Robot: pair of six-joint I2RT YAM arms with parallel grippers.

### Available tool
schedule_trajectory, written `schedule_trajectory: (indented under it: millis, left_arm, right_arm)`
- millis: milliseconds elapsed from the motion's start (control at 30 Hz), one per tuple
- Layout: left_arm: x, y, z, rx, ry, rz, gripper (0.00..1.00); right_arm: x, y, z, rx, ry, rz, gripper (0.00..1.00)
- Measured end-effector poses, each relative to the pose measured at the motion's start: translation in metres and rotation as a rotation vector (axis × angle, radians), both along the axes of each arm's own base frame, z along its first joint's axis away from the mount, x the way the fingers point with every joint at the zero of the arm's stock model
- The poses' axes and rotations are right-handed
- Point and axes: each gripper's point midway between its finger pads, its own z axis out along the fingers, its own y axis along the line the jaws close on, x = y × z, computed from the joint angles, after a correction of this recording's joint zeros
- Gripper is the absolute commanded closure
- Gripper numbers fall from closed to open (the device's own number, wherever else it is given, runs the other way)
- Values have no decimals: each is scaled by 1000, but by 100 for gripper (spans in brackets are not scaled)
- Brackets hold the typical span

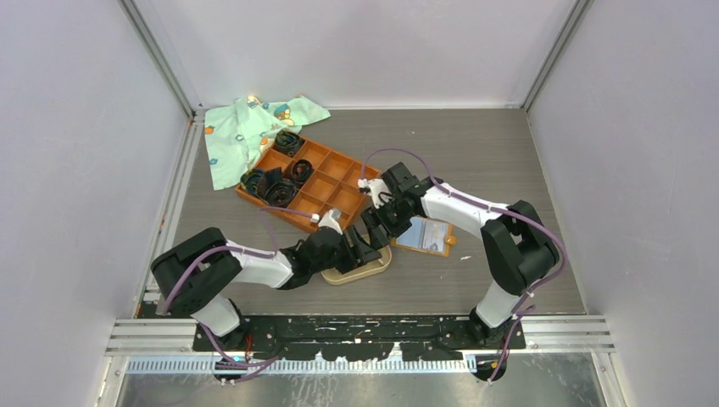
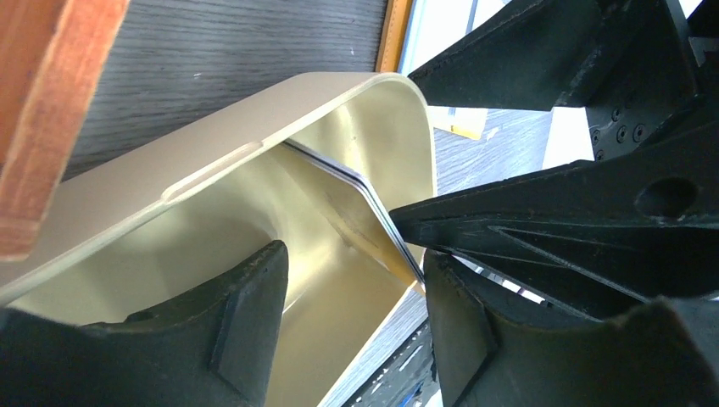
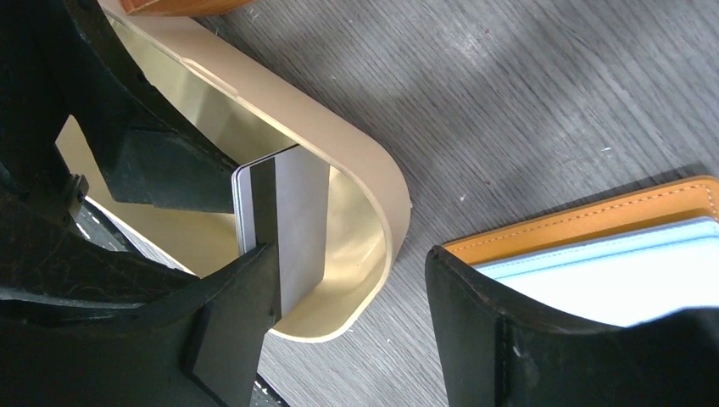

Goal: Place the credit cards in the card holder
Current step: Pick up the credit card from the storage box.

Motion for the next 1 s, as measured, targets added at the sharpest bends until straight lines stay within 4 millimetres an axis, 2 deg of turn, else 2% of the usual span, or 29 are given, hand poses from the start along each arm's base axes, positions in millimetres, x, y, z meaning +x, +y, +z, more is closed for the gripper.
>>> schedule_trajectory:
  millis: [200, 633, 833, 933, 1000]
  left_arm:
    - [-3, 4, 0, -7, -7, -1, 39]
    - [-1, 7, -5, -14, -14, 16, 50]
    - [13, 4, -7, -50, -35, 60, 64]
    - [32, 5, -6, -90, -63, 134, 64]
    - [40, 6, -7, -109, -72, 169, 68]
  right_arm:
    - [-3, 3, -3, -4, 8, 12, 27]
    - [-3, 4, -3, 1, 12, 12, 25]
    - [6, -1, 3, 33, 19, -33, 24]
    - [-4, 0, 9, 60, 66, -31, 24]
    - [-7, 1, 11, 71, 83, -29, 24]
